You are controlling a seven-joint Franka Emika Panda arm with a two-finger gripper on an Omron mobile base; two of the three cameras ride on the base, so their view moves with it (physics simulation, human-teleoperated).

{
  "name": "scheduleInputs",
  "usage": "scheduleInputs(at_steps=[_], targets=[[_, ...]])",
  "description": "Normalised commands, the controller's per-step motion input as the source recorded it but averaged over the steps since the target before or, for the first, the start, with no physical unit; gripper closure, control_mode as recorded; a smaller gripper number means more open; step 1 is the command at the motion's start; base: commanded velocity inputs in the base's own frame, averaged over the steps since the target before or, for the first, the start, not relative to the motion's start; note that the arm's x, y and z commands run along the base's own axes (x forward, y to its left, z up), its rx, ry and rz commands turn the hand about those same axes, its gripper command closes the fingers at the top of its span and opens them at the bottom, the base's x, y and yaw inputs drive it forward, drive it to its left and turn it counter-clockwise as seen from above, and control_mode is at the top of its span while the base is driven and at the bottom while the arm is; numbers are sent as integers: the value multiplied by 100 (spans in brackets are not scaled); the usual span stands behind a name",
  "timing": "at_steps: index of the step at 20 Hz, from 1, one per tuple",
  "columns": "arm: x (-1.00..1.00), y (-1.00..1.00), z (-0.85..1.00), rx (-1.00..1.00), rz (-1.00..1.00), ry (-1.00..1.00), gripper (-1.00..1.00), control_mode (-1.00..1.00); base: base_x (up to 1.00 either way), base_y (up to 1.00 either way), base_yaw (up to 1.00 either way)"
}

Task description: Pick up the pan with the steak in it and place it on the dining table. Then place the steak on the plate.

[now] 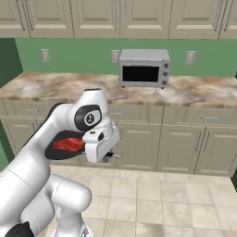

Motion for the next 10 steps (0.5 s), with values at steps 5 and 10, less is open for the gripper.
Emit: scheduleInputs(at_steps=[5, 10], targets=[[0, 0, 0, 0, 0, 0, 100, 100, 100, 0, 3], [0, 0, 0, 0, 0, 0, 100, 100, 93, -4, 13]])
